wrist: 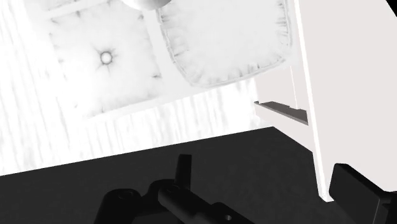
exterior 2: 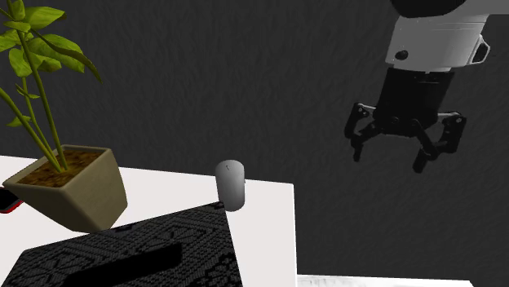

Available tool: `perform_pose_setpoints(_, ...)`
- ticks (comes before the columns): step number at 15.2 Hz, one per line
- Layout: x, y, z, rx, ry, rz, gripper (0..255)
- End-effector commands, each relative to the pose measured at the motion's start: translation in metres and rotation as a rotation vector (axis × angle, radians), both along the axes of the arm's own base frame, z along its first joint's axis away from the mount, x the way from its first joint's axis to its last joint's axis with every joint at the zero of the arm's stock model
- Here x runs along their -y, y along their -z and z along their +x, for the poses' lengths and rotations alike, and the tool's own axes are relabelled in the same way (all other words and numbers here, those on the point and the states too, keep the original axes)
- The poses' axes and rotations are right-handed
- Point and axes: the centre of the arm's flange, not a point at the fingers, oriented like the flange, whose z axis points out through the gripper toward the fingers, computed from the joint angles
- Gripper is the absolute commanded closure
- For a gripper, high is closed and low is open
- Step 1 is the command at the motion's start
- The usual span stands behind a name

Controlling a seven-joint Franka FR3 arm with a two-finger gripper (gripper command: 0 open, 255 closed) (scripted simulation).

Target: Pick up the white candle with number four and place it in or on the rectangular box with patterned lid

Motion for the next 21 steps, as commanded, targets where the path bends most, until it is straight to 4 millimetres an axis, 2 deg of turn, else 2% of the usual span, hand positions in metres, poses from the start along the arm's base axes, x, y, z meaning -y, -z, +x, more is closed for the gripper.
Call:
perform_pose_setpoints(1,-0.023,0.013,0.000,0.005,0.043,0.013,0)
perform_pose_setpoints(11,-0.128,0.058,0.033,0.031,0.237,0.070,0)
perform_pose_setpoints(21,-0.227,0.097,0.088,0.056,0.431,0.128,0)
